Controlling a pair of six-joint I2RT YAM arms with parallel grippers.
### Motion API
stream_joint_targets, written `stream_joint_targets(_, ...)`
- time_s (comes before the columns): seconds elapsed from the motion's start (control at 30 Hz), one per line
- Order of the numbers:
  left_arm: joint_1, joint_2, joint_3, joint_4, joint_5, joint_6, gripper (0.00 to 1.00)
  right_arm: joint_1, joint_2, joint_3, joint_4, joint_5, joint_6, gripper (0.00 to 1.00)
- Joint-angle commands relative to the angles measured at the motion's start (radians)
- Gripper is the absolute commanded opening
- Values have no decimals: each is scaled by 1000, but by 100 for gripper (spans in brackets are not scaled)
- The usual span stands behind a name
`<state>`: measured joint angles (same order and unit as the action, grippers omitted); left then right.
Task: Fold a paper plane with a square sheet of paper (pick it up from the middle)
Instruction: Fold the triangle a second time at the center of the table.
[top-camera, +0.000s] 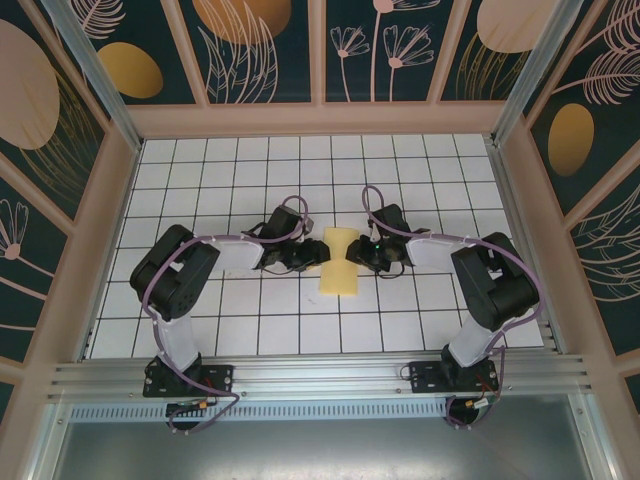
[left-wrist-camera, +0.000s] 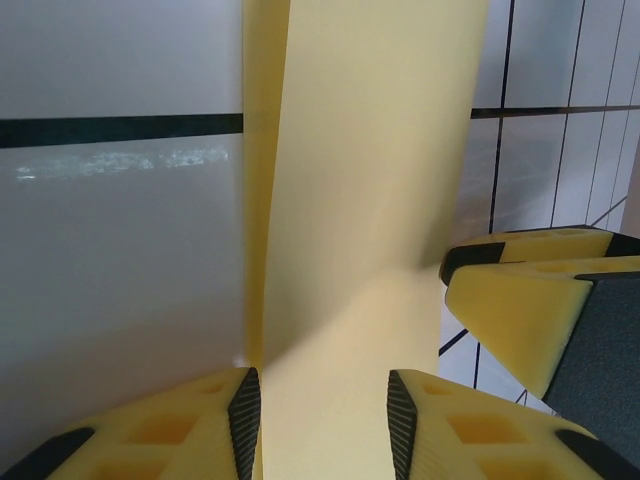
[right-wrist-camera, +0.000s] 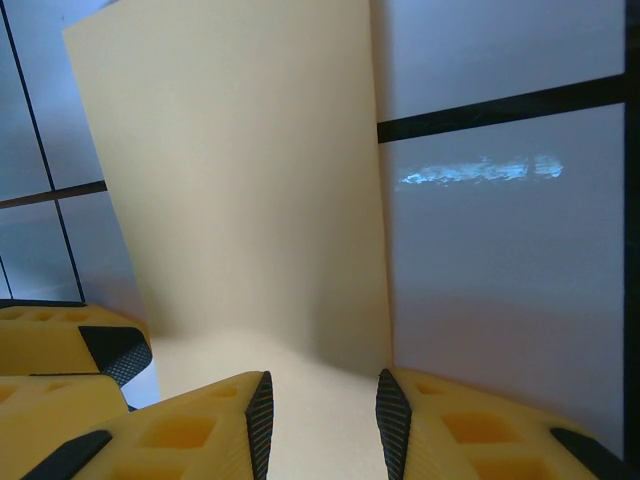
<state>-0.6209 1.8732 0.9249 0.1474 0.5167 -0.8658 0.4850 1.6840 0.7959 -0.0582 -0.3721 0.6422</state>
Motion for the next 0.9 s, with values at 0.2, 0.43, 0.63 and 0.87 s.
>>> stream_joint_targets(0.2, -8, 14, 26, -22, 20, 16, 40, -9, 3, -30, -14, 16, 10, 37)
stream_joint_targets(0.43, -8, -3, 26, -65, -43, 28, 42, -11, 4, -37, -6, 15, 13, 37)
stream_joint_targets(0.63, -7, -14, 28, -108, -89, 44, 45, -14, 2, -40, -10, 21, 13, 37)
stream_joint_targets(0.87, -8, 1, 31, -100, -54, 44, 44, -17, -2, -41, -10, 18, 13, 37)
